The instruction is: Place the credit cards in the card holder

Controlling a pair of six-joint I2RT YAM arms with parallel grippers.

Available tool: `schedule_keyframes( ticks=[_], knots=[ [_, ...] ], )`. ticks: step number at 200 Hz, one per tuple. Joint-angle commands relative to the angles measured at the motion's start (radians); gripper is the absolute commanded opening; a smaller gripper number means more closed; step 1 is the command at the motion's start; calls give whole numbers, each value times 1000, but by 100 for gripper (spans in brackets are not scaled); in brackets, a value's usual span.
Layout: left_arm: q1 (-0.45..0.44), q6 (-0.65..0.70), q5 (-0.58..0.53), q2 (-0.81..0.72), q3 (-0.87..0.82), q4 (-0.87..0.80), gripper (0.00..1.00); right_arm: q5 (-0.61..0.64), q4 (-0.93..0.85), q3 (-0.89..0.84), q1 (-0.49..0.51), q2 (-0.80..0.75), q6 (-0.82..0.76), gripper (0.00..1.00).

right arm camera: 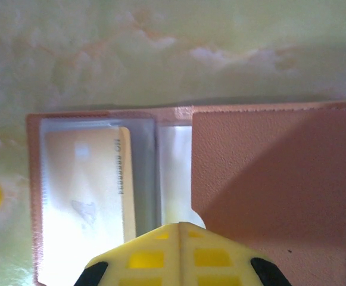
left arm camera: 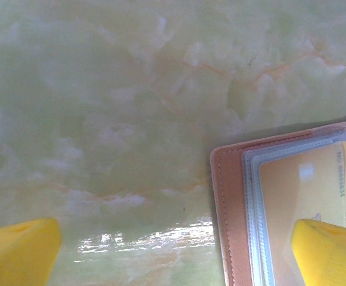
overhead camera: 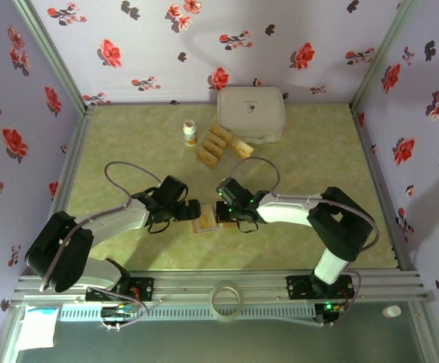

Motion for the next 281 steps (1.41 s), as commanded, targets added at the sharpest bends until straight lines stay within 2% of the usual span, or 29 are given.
schedule_keyframes(
  ticks=[1, 77, 119, 154, 185, 214, 244, 253, 265, 281],
  knots=[
    [8, 23, -3, -14, -14, -13, 100, -6, 15, 28, 15, 30, 10, 0],
    [10, 25, 1, -10, -25, -4, 100, -8, 7, 54, 48, 63, 9, 0],
    [9, 44, 60, -36, -44, 53, 100, 26, -46, 67, 47, -8, -12, 0],
    [2, 54, 126, -58, -45, 97, 100, 69, -107, 39, 12, -132, -26, 33],
    [-8, 39, 133, -51, -46, 121, 100, 93, -121, -47, -51, -238, -21, 46],
    [-19, 37, 134, -26, -39, 134, 100, 92, -114, -111, -99, -283, -17, 52],
    [-31, 33, 135, 4, -31, 144, 100, 69, -70, -124, -116, -235, -24, 52],
    [-33, 33, 134, 14, -28, 144, 100, 59, -55, -123, -118, -208, -26, 49],
    [-37, 35, 134, 25, -24, 146, 100, 51, -26, -122, -119, -173, -28, 40],
    [-39, 37, 134, 42, -19, 152, 100, 41, 0, -123, -121, -142, -27, 19]
  ],
)
